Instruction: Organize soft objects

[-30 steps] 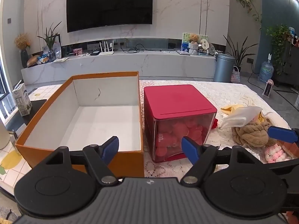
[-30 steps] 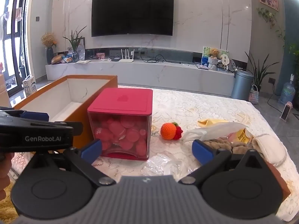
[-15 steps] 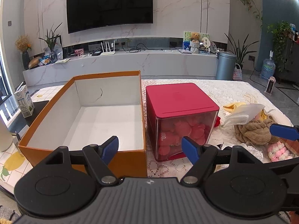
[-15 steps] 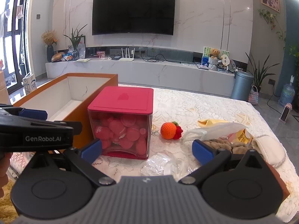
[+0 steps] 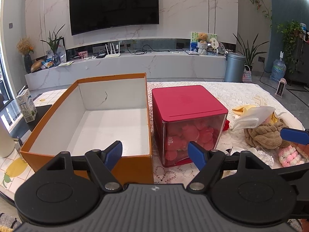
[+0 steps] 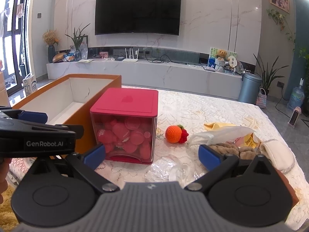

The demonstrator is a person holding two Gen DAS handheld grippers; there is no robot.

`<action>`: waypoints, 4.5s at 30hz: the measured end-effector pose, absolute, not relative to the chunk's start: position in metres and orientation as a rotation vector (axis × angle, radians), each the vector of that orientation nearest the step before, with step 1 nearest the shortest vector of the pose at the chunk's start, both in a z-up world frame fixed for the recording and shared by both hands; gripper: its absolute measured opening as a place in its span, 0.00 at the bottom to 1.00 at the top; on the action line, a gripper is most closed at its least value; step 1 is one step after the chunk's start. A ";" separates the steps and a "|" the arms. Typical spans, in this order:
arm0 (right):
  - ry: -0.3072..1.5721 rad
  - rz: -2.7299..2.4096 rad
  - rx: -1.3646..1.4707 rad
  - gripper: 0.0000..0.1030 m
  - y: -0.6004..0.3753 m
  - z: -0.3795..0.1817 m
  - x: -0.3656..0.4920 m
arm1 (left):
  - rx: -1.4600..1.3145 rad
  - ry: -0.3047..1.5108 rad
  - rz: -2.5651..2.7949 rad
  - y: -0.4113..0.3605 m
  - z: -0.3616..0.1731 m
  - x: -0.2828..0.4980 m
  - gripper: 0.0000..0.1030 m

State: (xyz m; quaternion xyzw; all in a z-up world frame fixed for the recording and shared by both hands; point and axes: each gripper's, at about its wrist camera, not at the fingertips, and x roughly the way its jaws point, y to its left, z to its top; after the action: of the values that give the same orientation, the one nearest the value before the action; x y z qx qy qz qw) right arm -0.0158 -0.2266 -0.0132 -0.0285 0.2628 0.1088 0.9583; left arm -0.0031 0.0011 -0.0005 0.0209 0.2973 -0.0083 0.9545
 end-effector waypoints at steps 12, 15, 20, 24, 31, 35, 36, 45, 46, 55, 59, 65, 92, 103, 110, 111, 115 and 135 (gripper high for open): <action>0.536 0.219 -0.059 0.97 -0.227 -0.014 -0.015 | 0.046 0.603 -0.014 0.001 0.000 -0.003 0.89; 0.536 0.219 -0.060 0.97 -0.227 -0.014 -0.015 | 0.046 0.603 -0.013 0.001 0.000 -0.004 0.89; 0.537 0.219 -0.060 0.97 -0.227 -0.014 -0.015 | 0.052 0.603 -0.008 0.001 0.000 -0.004 0.89; 0.543 0.219 -0.061 0.97 -0.227 -0.015 -0.016 | 0.060 0.602 -0.003 -0.001 0.000 -0.004 0.89; 0.544 0.209 -0.082 0.97 -0.224 -0.015 -0.015 | 0.072 0.600 0.006 -0.002 -0.001 -0.004 0.89; 0.543 0.210 -0.079 0.97 -0.224 -0.014 -0.015 | 0.073 0.600 0.009 -0.003 -0.002 -0.004 0.89; 0.544 0.210 -0.079 0.97 -0.224 -0.014 -0.015 | 0.074 0.600 0.010 -0.003 -0.002 -0.004 0.89; 0.545 0.210 -0.079 0.97 -0.224 -0.014 -0.015 | 0.078 0.600 0.013 -0.004 -0.002 -0.004 0.89; 0.546 0.210 -0.080 0.97 -0.224 -0.014 -0.015 | 0.078 0.600 0.013 -0.004 -0.002 -0.004 0.89; 0.538 0.210 -0.072 0.97 -0.225 -0.014 -0.015 | 0.052 0.604 0.010 -0.003 0.000 -0.004 0.89; 0.526 0.224 -0.022 0.97 -0.232 -0.011 -0.017 | 0.001 0.624 -0.022 -0.002 0.006 -0.002 0.89; 0.527 0.188 0.099 0.97 -0.261 0.003 -0.016 | 0.009 0.574 -0.054 -0.011 0.030 -0.001 0.89; 1.097 0.359 0.266 0.97 -0.396 -0.042 0.038 | 0.678 0.731 -0.723 -0.151 -0.037 0.035 0.90; 1.063 0.088 0.277 0.95 -0.398 -0.059 0.056 | 1.144 0.780 -1.040 -0.181 -0.072 0.052 0.94; 1.099 -0.010 0.127 0.98 -0.377 -0.073 0.062 | 1.296 0.792 -1.002 -0.198 -0.102 0.076 0.94; 1.096 -0.018 0.117 0.98 -0.376 -0.073 0.062 | 1.294 0.783 -0.999 -0.199 -0.103 0.078 0.96; 1.106 -0.061 0.028 0.98 -0.363 -0.081 0.068 | 1.212 0.810 -1.003 -0.195 -0.101 0.089 0.96; 1.062 -0.032 -0.109 0.33 -0.358 -0.062 0.047 | 0.818 0.787 -0.814 -0.145 -0.065 0.057 0.69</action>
State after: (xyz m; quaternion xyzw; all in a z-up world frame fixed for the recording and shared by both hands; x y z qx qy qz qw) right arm 0.0471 -0.3579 -0.0619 -0.0520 0.5063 -0.0152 0.8607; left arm 0.0569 -0.1452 -0.0648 0.3765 0.3623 -0.3747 0.7659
